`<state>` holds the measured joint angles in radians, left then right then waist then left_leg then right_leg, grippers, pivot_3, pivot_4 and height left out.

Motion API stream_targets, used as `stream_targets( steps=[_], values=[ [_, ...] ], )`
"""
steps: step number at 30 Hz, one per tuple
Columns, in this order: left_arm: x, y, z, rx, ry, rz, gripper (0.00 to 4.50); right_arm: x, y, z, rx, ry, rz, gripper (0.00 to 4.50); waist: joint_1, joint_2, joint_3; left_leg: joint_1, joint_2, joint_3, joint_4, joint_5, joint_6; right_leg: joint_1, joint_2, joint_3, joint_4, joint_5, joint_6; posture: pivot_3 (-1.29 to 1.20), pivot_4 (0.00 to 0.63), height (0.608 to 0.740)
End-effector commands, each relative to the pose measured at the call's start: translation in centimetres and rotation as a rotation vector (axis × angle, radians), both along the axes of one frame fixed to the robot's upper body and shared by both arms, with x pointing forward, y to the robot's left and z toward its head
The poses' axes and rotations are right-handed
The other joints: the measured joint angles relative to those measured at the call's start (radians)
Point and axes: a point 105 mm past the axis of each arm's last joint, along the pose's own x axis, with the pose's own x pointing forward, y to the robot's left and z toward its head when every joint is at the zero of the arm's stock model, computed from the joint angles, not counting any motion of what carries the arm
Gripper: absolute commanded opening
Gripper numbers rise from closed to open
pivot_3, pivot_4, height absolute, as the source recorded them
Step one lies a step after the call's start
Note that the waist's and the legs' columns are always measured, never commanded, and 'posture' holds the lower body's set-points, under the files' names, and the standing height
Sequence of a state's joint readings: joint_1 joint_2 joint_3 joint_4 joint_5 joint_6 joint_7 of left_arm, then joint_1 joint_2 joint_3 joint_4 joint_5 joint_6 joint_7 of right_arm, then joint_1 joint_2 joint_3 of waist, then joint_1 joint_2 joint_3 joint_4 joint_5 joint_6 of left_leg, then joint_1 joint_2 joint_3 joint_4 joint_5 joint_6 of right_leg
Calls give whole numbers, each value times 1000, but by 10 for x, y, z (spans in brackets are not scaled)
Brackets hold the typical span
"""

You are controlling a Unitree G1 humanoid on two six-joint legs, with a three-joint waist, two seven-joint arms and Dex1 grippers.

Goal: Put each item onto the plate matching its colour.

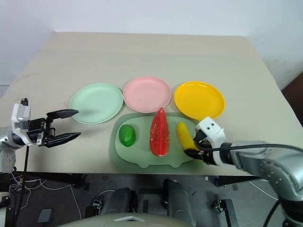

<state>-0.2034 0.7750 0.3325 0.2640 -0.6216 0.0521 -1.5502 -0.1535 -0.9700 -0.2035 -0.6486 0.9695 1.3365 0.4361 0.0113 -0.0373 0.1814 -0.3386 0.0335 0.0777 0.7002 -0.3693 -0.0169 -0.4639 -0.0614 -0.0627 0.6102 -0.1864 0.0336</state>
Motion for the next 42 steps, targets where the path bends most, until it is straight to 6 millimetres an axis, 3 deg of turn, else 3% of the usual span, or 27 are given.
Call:
stream_targets(
  steps=[1, 4, 6, 11, 16, 17, 20, 24, 29, 33, 39, 42],
  values=[
    [0, -2, 7, 8, -42, -7, 4500, 25, -20, 22, -13, -107, -54, 1719, -2, 0, 0, 0, 0, 0, 0, 0, 0, 0, 0, 0, 0, 0, 0, 0, 150, 736],
    [1, -2, 7, 7, -45, -4, 4500, 46, -27, 29, -30, -173, -87, 1719, -3, 0, 0, 0, 0, 1, 0, 0, 0, 0, 1, 0, 0, 0, 0, 0, 150, 736],
    [0, -3, 6, 6, -43, -3, 4500, 74, -29, 30, -46, -224, -135, 1719, -8, 0, 0, 0, 0, 1, 0, 0, 0, -1, 1, 0, 0, 0, 0, 0, 150, 736],
    [2, -5, 5, 4, -43, -1, 4500, 126, -30, 14, -100, -242, -235, 1719, -20, 0, 0, -2, 0, 1, 0, 0, 0, -2, 1, 0, 1, 0, 0, 0, 150, 736],
    [1, -6, 6, 4, -47, 2, 4500, 151, -31, 9, -102, -247, -277, 1719, -24, 1, 0, -4, 0, 2, 0, 0, 1, -4, 0, 0, 2, 0, 0, 0, 150, 736],
    [0, -5, 6, 5, -48, 11, 4500, 153, -32, 9, -106, -246, -278, 2069, -24, 1, 0, -4, 0, 2, 0, 0, 1, -4, -1, 0, 2, 0, 0, 0, 150, 736],
    [-1, -3, 5, 5, -49, 27, 4500, 156, -32, 13, -109, -251, -272, 3151, -23, 1, 1, -4, 0, 2, 0, -1, 2, -4, -1, -1, 1, 0, 0, 0, 150, 736],
    [-3, -3, 4, 4, -47, 34, 4500, 152, -22, 44, -50, -296, -240, 4459, -24, 2, 1, -4, 0, 1, 0, -1, 2, -4, -1, -1, 2, 0, 0, 0, 150, 736],
    [-2, -3, 3, 4, -45, 41, 4500, 133, -1, 80, 96, -259, -184, 4459, -25, 4, 2, -3, 1, 1, 0, -1, 2, -5, -1, -1, 3, 0, 0, 0, 150, 736],
    [-1, -3, 2, 3, -42, 44, 4500, 102, 31, 96, 232, -121, -80, 4459, -25, 4, 2, -3, 2, 1, 0, -1, 2, -5, -1, -1, 3, 1, 0, 0, 150, 736],
    [0, -4, 0, 0, -35, 37, 4500, 81, 67, 89, 274, -89, 48, 4459, -24, 4, 2, -3, 2, 1, 0, -1, 2, -5, -2, -1, 3, 1, 0, 0, 150, 736],
    [0, -6, -2, -1, -32, 33, 4500, 79, 82, 71, 257, -56, 30, 4459, -25, 3, 2, -3, 1, 1, 0, -1, 2, -4, -2, -1, 3, 1, 0, 0, 150, 736]
  ],
)
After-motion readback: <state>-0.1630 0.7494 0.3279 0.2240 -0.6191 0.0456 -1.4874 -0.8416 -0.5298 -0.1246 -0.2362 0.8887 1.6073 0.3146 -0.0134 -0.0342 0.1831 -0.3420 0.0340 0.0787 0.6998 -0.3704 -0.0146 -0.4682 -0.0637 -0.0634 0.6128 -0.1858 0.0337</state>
